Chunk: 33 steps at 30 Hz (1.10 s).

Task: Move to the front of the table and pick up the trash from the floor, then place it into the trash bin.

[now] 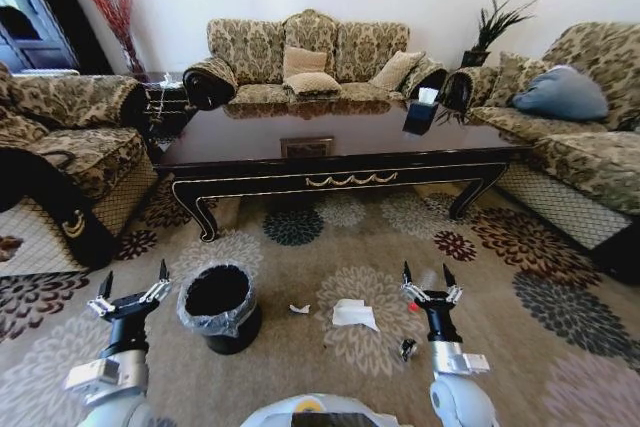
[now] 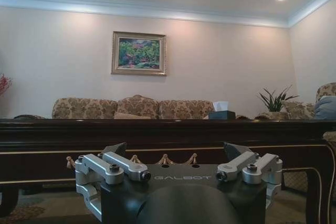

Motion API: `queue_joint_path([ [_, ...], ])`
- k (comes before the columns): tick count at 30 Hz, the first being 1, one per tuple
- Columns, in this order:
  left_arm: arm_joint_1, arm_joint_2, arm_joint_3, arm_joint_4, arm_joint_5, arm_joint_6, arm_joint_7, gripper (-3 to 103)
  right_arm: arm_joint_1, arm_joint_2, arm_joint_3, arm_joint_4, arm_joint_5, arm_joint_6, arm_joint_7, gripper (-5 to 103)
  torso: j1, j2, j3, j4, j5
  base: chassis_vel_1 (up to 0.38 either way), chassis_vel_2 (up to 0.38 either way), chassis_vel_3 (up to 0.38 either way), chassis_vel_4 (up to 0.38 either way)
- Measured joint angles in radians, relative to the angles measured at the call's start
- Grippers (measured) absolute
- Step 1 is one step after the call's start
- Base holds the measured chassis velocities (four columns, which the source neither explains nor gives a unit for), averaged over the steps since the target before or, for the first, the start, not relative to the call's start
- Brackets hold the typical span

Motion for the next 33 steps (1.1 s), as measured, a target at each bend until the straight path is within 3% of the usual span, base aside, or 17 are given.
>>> queue_joint_path([
  [14,-0.005,0.007,-0.002,-0.012,-0.003,0.012,0.0,100,0.015,0.001,0.001,-0.019,-0.005,0.033,0.011,100,0.0,0.0,0.0,0.0,0.0001,0.063,-0.06,-0.062,0.063],
  [18,-0.02,0.017,-0.007,-0.014,-0.01,0.047,-0.01,100,0.02,0.0,0.001,-0.027,-0.003,0.039,0.016,100,0.0,0.0,0.0,0.0001,0.0,0.006,-0.013,-0.016,0.02],
  [20,-0.035,0.038,-0.008,-0.025,-0.053,0.122,-0.03,100,0.022,-0.002,0.0,-0.029,-0.003,0.039,0.023,100,0.0,0.0,0.0,0.0002,-0.0002,0.0,0.0,0.0,0.0],
  [22,-0.069,0.093,-0.012,-0.058,-0.212,0.292,-0.098,100,0.025,-0.004,-0.003,-0.03,-0.002,0.038,0.037,100,0.0,0.0,0.0,0.0003,-0.0001,0.0,0.0,0.0,0.0],
  [23,-0.069,0.093,-0.012,-0.058,-0.212,0.292,-0.098,100,0.025,-0.004,-0.003,-0.03,-0.002,0.038,0.037,100,0.0,0.0,0.0,0.0003,-0.0001,0.0,0.0,0.0,0.0],
  [24,-0.092,0.121,-0.017,-0.068,-0.285,0.369,-0.133,100,0.026,-0.006,-0.004,-0.031,-0.002,0.036,0.044,100,0.0,0.0,0.0,0.0001,-0.0001,0.0,0.0,0.0,0.0],
  [25,-0.13,0.163,-0.03,-0.066,-0.382,0.486,-0.173,100,0.028,-0.008,-0.006,-0.032,-0.001,0.034,0.051,100,0.0,0.0,0.0,0.0001,-0.0001,0.0,0.0,0.0,0.0],
  [26,-0.159,0.191,-0.037,-0.054,-0.425,0.544,-0.192,100,0.028,-0.009,-0.007,-0.034,-0.001,0.034,0.053,100,0.0,0.0,0.0,0.0,-0.0002,0.0,0.0,0.0,0.0],
  [27,-0.159,0.191,-0.037,-0.054,-0.425,0.544,-0.192,100,0.028,-0.009,-0.007,-0.034,-0.001,0.034,0.053,100,0.0,0.0,0.0,0.0,-0.0002,0.0,0.0,0.0,0.0],
  [28,-0.196,0.23,-0.045,-0.017,-0.457,0.596,-0.21,100,0.028,-0.01,-0.007,-0.037,-0.001,0.034,0.054,100,0.0,0.0,0.0,-0.0002,-0.0001,0.0,0.0,0.0,0.0],
  [29,-0.217,0.258,-0.046,0.017,-0.463,0.614,-0.214,100,0.027,-0.011,-0.009,-0.039,-0.001,0.035,0.055,100,0.0,0.0,0.0,-0.0003,-0.0002,0.0,0.0,0.0,0.0],
  [33,-0.249,0.322,-0.032,0.129,-0.466,0.601,-0.191,100,0.024,-0.012,-0.014,-0.049,-0.001,0.045,0.054,100,0.0,0.0,0.0,-0.0001,-0.0004,0.0,0.0,0.0,0.0],
])
